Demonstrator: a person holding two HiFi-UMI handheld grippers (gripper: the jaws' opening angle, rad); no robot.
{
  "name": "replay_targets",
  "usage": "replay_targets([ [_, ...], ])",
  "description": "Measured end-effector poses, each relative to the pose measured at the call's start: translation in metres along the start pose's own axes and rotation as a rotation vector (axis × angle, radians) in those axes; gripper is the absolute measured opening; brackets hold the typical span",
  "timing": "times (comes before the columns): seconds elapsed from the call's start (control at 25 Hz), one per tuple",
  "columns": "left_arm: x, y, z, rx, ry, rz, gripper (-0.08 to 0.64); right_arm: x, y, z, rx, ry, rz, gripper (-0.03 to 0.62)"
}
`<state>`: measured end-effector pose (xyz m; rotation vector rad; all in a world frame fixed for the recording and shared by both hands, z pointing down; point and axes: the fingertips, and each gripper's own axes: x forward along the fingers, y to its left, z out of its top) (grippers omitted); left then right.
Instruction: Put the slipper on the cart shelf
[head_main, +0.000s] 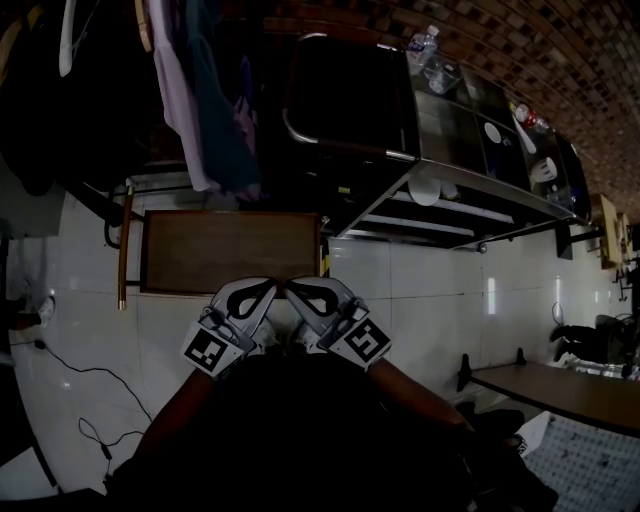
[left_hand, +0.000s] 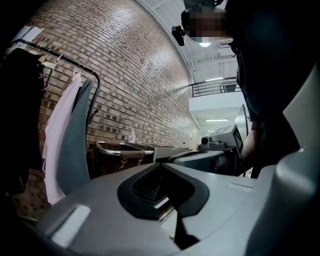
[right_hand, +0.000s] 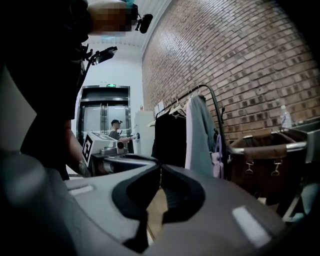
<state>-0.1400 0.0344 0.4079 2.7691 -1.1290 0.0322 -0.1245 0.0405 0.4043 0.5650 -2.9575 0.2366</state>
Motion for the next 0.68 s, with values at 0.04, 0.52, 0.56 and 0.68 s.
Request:
replay_targets([
  [0.04,0.001,-0.003,-0.002,-0.004,0.006,-0.002,0.002,-0.002,-0.001,-0.001,0.002,0.003,-0.001,0.003],
  [0.52,0.01,-0.02,-0.005,-0.017,0.021,-0.018,0.002,-0.018,0.003,0.0,0.003,-0.002,0.013,0.003],
  [0.56,0.009,-0.021,-0.005,-0.018,0.023,-0.018,0.002,-0.019,0.002,0.0,0.005,-0.002,0.01,0.003],
  [0.68,0.01,-0.023,-0.006,-0.015,0.024,-0.022,0.002,-0.022,0.001,-0.001,0.012,-0.006,0.002,0.003],
])
